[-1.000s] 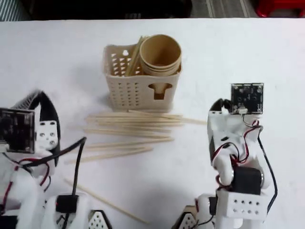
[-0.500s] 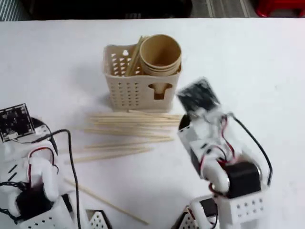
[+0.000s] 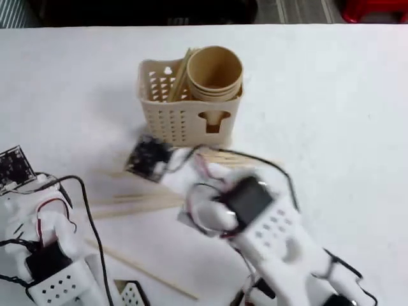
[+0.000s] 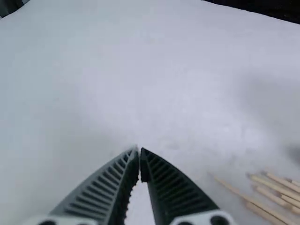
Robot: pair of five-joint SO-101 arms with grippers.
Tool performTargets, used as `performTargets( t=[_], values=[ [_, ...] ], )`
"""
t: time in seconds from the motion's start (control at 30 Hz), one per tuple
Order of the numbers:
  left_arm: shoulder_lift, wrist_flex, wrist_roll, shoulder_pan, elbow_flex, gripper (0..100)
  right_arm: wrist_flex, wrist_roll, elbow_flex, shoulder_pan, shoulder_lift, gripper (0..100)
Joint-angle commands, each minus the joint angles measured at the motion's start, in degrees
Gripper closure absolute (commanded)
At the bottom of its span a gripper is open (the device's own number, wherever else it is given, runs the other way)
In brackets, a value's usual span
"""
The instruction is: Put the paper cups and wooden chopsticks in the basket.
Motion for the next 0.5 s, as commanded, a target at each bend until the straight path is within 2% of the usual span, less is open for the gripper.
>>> performTargets(
  t=[0.0,0.1,0.2,0.33,0.47],
  values=[
    [-0.5,-1.6,0.1,-0.6,-0.1,97,-3.2,0.5,-2.4,-1.5,7.8,86.5],
    [-0.5,-1.6,0.1,-0.6,-0.1,97,-5.2,1.1,-2.5,-1.5,14.5,75.6],
    [-0.5,-1.6,0.1,-0.6,-0.1,97,-7.1,7.4,-2.6,-2.5,19.1,68.8],
    [-0.5,-1.5,0.1,-0.6,0.0,97,-10.8,13.0,-2.6,-2.5,22.9,67.6],
    [-0.5,-1.5,0.1,-0.6,0.0,97,-16.3,14.8,-2.6,-2.5,26.5,67.6]
  ],
)
